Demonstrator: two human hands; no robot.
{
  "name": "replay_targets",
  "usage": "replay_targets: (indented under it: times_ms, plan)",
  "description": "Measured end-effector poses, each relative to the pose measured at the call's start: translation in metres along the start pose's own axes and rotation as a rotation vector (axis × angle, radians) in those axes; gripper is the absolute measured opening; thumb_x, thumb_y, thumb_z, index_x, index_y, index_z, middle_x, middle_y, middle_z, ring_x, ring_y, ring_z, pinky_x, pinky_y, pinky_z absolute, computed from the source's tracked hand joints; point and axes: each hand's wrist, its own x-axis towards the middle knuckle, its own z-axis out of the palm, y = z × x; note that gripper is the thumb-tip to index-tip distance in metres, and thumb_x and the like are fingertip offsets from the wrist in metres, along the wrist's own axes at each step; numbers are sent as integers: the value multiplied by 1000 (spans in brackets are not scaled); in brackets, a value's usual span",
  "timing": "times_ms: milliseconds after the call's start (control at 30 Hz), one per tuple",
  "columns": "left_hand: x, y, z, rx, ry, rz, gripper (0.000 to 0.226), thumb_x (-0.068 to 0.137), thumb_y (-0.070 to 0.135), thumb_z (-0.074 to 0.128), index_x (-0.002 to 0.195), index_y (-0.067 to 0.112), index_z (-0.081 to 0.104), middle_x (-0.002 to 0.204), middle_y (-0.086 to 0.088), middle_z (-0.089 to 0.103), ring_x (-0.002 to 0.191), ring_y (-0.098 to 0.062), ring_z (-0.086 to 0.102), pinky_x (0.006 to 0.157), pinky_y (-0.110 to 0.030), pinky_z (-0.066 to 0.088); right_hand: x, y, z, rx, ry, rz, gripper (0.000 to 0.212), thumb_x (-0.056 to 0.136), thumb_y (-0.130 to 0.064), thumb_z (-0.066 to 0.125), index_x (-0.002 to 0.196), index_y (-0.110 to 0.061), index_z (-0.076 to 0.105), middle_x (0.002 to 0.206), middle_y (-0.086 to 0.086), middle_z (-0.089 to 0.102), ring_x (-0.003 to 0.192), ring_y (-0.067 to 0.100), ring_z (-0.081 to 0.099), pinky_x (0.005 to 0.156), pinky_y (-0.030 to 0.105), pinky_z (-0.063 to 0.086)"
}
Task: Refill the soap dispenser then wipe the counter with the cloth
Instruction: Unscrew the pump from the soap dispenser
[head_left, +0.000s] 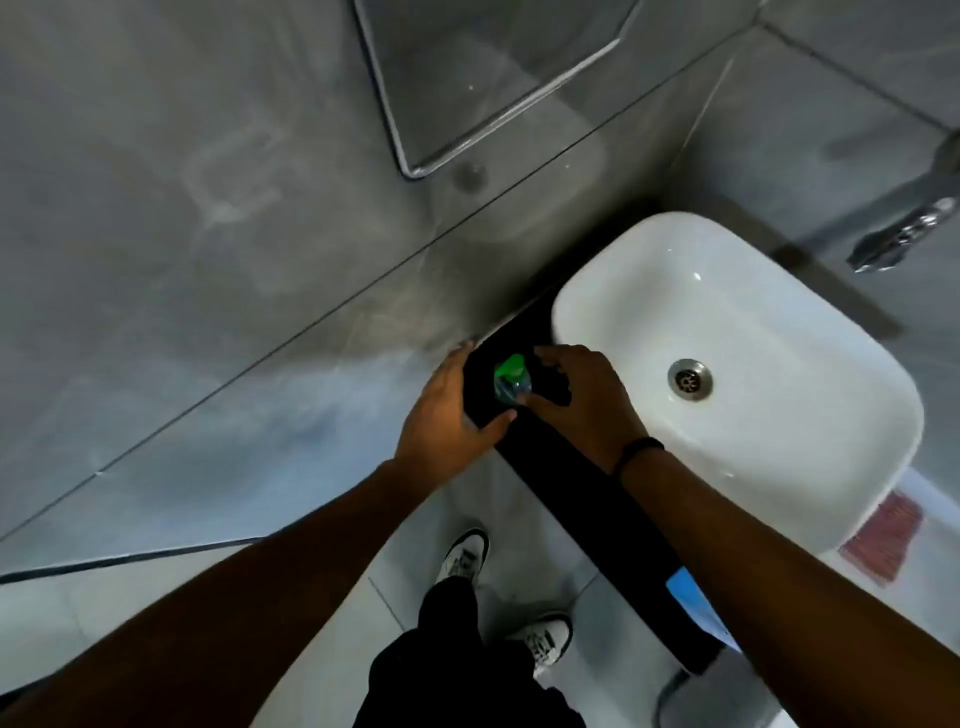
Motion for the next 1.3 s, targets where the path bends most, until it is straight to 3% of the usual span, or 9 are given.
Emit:
replay_targets:
  times_ms: [100, 267, 433, 533, 667, 933, 1100, 1200, 1300]
  plan:
    - [6, -1, 21, -119, 51, -131, 87, 85, 68, 75, 161, 46, 37, 136, 39, 60, 123, 12, 59, 105, -27, 58, 10, -4, 28, 87, 51, 102, 56, 79, -32, 88, 128, -16, 67, 119, 6, 67, 106, 20, 63, 85, 19, 46]
    - [20, -1, 49, -142, 70, -241, 97, 77, 74, 55, 166, 38, 39, 127, 1, 77, 104, -8, 69, 83, -13, 54, 18, -5, 54, 174, 174, 181, 29, 79, -19, 85, 105, -19, 72, 107, 1, 69, 94, 13, 66, 80, 20, 54]
    - [25, -3, 67, -193, 107, -223, 73, 89, 47, 72, 157, 26, 55, 118, -3, 81, 104, -17, 76, 87, -20, 58, 19, -1, 54, 141, 186, 97, 24, 81, -11, 81, 104, -15, 75, 104, 2, 70, 92, 16, 67, 80, 18, 53]
    - [28, -3, 64, -189, 101, -214, 63, 93, 25, 78, 154, 23, 59, 127, -4, 78, 117, -22, 74, 101, -39, 61, 19, 1, 49, 60, 113, 11, 42, 84, -6, 74, 125, -12, 71, 117, 6, 71, 107, 17, 64, 93, 31, 54]
    - [28, -2, 61, -213, 81, -218, 59, 96, 18, 79, 152, 19, 60, 134, -5, 75, 124, -22, 72, 105, -47, 60, 14, -3, 52, 287, 154, 100, 67, 85, -6, 76, 146, -19, 52, 135, 0, 62, 125, 8, 58, 106, 24, 52]
    - [28, -6, 64, -223, 67, -216, 44, 103, 24, 73, 146, 24, 62, 129, 6, 75, 118, -16, 72, 103, -43, 62, 9, -4, 70, 456, 221, 141, 76, 85, -3, 73, 151, -19, 41, 136, -4, 61, 126, 7, 61, 101, 29, 57]
    - [30, -6, 61, -190, 49, -217, 54, 101, 23, 75, 153, 21, 58, 135, -2, 74, 123, -19, 71, 105, -42, 61, 9, -3, 74, 385, 332, 246, 39, 85, -19, 82, 118, -17, 61, 115, 4, 66, 108, 23, 66, 88, 45, 59]
    - [27, -1, 58, -196, 47, -209, 44, 98, 49, 66, 134, 23, 66, 110, 8, 75, 105, -15, 74, 95, -44, 64, 9, -7, 76, 279, 316, 159, 31, 83, -12, 66, 113, -9, 69, 114, -1, 66, 111, 25, 59, 93, 51, 54]
    - [27, -1, 58, -265, 13, -237, 63, 89, 65, 49, 133, 24, 66, 116, 7, 76, 109, -15, 74, 98, -41, 63, 9, -10, 79, 292, 275, 146, 51, 84, -6, 64, 134, -13, 63, 133, 5, 59, 126, 23, 53, 106, 39, 51]
